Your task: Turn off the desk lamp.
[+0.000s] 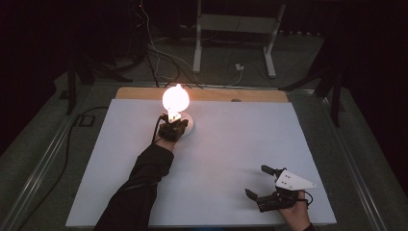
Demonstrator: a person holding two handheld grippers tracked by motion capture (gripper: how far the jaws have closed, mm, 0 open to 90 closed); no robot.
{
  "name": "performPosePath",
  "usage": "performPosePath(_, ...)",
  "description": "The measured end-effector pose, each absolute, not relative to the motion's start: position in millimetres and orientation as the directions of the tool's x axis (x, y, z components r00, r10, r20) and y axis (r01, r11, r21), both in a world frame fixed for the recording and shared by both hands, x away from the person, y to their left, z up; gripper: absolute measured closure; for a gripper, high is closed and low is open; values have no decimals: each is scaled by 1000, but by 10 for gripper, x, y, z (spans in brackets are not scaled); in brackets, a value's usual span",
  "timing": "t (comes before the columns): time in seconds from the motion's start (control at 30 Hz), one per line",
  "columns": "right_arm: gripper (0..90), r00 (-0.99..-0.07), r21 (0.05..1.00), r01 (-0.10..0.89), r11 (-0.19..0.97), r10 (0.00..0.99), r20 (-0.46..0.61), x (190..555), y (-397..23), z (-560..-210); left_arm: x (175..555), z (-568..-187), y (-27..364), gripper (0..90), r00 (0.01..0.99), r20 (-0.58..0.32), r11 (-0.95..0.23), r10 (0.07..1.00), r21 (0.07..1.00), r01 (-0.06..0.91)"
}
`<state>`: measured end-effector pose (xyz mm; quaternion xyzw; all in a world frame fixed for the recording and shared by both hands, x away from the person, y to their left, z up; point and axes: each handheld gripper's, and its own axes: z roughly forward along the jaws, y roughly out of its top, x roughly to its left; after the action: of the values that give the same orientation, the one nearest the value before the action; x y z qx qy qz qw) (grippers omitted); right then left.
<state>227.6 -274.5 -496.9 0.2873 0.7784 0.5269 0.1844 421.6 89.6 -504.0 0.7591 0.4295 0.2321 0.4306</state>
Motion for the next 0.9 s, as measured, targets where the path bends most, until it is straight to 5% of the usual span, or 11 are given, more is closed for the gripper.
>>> performPosePath(0.9, 0, -768, 926, 253, 281, 640, 16, 2273, -2746, -4969, 4223, -5200, 932, 900, 508, -29, -246, 861, 850, 467)
